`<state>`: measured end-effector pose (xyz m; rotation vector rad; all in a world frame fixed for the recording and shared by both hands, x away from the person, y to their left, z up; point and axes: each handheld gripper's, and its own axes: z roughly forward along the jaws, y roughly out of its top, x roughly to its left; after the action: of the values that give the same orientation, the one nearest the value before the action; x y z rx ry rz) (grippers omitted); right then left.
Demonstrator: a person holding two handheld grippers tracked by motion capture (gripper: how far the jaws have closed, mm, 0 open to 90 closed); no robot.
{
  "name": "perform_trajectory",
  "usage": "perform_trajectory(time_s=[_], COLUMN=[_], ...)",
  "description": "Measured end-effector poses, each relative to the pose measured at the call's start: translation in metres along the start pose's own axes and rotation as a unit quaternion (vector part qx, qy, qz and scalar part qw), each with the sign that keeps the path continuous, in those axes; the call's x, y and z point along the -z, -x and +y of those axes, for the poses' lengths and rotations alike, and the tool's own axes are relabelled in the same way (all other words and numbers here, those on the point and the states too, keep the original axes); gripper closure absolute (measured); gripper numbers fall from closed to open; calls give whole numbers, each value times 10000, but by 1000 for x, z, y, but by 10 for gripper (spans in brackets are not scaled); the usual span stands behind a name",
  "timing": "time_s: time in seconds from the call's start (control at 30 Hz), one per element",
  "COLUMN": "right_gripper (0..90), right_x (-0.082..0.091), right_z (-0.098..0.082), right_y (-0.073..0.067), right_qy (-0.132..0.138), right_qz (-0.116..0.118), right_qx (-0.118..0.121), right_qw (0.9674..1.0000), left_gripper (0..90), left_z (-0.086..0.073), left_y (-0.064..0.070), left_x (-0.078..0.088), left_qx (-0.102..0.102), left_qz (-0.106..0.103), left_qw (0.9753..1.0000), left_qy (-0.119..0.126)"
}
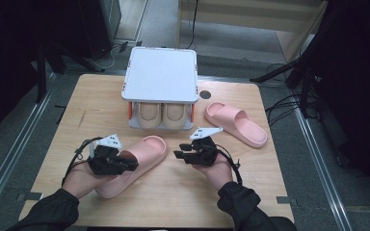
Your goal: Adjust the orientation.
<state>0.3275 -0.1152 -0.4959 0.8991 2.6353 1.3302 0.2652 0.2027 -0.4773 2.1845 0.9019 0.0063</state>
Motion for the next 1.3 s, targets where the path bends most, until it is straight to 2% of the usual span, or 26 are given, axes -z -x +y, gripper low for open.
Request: perform_trajectory(time_s=[0.13,0.23,0.3,0.5,0.57,0.67,0.83,1.0,1.07,1.13,1.17,1.3], right_gripper=[657,695,708,788,786,796,799,798,797,792,791,793], right_x=[-6,-11,-13,-23,-26,-32,-42,-49,-50,-52,-53,-56], right_z=[0,1,1,3,4,4,5,6,7,8,8,10], right_y=[-4,-6,-8,-15,-17,-21,-28,-29,-27,-25,-25,-24], right_qy=[-13,5,24,13,-54,-141,-269,-329,-310,-319,-341,-405], right_qz=[22,73,104,95,148,259,337,259,200,153,145,61], right_qx=[55,12,-13,112,97,90,242,266,280,276,282,289], right_qw=[10000,10000,9999,9999,9998,9995,9988,9988,9989,9990,9989,9987], left_gripper=[774,805,825,840,811,819,823,838,839,831,829,834], left_z=[-6,-11,-14,-23,-25,-29,-31,-32,-33,-32,-31,-27], left_y=[-9,-21,-29,-51,-61,-69,-71,-67,-65,-63,-62,-55], left_x=[18,29,33,26,23,20,10,7,7,5,5,2], left_qx=[137,266,370,533,767,893,852,811,815,892,868,774], left_qz=[151,433,476,643,500,533,526,468,375,170,106,72], left_qw=[9996,9985,9979,9965,9958,9946,9948,9954,9958,9956,9960,9968], left_qy=[197,190,252,95,92,36,-169,-190,-198,-212,-194,-169])
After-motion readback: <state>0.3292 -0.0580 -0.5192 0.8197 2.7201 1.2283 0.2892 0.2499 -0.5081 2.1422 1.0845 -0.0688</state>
